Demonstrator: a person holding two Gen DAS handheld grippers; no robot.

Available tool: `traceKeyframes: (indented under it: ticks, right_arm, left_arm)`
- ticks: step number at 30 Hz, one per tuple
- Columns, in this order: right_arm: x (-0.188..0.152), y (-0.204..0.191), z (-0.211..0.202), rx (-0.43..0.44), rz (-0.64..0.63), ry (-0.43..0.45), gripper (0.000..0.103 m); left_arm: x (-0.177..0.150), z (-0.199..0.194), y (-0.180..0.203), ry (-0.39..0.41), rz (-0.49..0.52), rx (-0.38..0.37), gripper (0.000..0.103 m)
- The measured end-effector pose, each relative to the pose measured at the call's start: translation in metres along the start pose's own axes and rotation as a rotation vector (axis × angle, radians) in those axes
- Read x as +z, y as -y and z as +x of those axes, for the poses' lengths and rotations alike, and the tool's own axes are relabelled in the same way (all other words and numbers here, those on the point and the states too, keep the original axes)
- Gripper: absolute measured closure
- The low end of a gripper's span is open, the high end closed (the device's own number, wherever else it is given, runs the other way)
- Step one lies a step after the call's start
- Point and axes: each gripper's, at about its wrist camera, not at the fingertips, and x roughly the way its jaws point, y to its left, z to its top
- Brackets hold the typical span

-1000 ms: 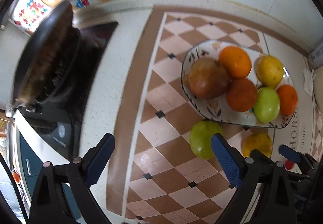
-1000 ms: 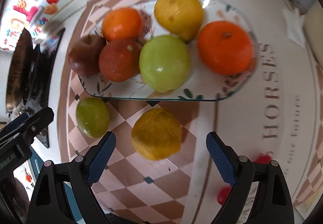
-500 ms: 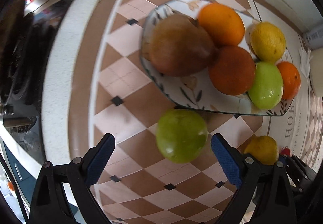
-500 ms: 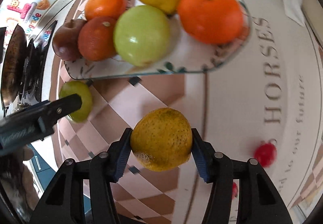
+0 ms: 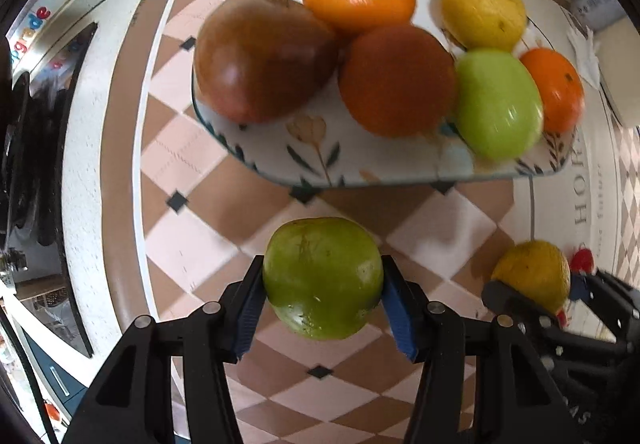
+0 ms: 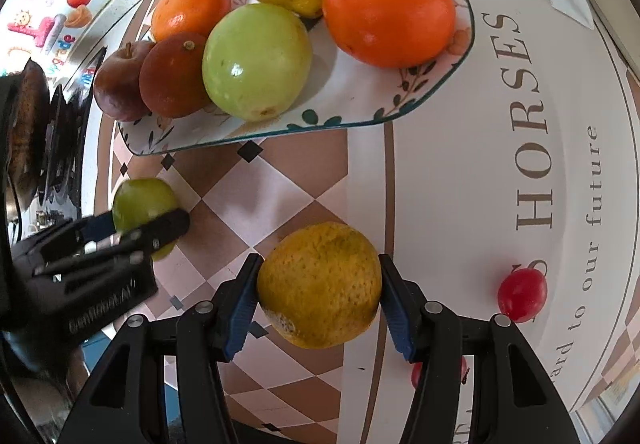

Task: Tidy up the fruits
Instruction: 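Carry both fruits over the floral plate and open both tools onto it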

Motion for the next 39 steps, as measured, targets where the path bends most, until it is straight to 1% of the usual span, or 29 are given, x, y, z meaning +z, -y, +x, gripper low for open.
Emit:
traceKeyframes:
  ticks: [4,7,13,14,18,21,25,27,29,31,33,35,36,37,39]
  right_arm:
    - [0.000,0.001,0.000,0.007,-0.001,0.000,0.044]
    - [0.001,0.000,0.000,0.004,-0.010,-0.002,0.044]
    - [0.000,-0.001,0.000,0.004,-0.018,-0.003,0.044]
    - [0.000,-0.001,0.001,0.003,-0.020,-0.004,0.044]
    - [-0.001,-0.002,0.001,0.006,-0.021,-0.007,0.044]
    - [-0.002,0.001,0.000,0.051,-0.004,-0.017,0.044]
    - [0.000,0.004,-0.017,0.108,0.010,0.002,0.044]
    - [0.003,0.004,-0.032,0.141,0.017,0.027,0.044]
    - [0.011,0.005,-0.053,0.177,0.029,0.067,0.044]
    - [0.027,0.008,-0.078,0.200,0.041,0.123,0.044]
    - [0.042,0.010,-0.096,0.203,0.043,0.171,0.044]
    - [0.063,0.013,-0.110,0.176,0.041,0.214,0.044]
    - [0.076,0.015,-0.114,0.152,0.040,0.233,0.044]
    - [0.088,0.016,-0.114,0.128,0.037,0.239,0.044]
    - [0.108,0.019,-0.111,0.100,0.045,0.235,0.044]
  left_arm:
    - [-0.018,0.002,0.000,0.010,-0.020,-0.015,0.051]
    - [-0.023,0.004,-0.002,0.012,-0.031,-0.026,0.051]
    - [-0.026,0.006,-0.006,0.017,-0.027,-0.023,0.051]
    - [-0.020,0.008,-0.009,0.017,-0.027,-0.024,0.051]
    - [-0.018,0.006,-0.009,0.018,-0.036,-0.027,0.051]
    - [-0.008,-0.008,-0.013,0.024,-0.035,-0.035,0.051]
    - [0.002,-0.046,-0.015,0.078,-0.044,-0.087,0.051]
    - [0.009,-0.069,-0.017,0.114,-0.049,-0.120,0.051]
    - [0.022,-0.099,-0.022,0.160,-0.065,-0.172,0.051]
    - [0.038,-0.121,-0.028,0.198,-0.071,-0.201,0.051]
    - [0.055,-0.139,-0.035,0.227,-0.075,-0.216,0.051]
    - [0.078,-0.147,-0.044,0.243,-0.077,-0.204,0.051]
    - [0.088,-0.146,-0.046,0.243,-0.079,-0.195,0.051]
    - [0.100,-0.143,-0.046,0.241,-0.088,-0.184,0.051]
    - [0.124,-0.134,-0.054,0.210,-0.096,-0.159,0.051]
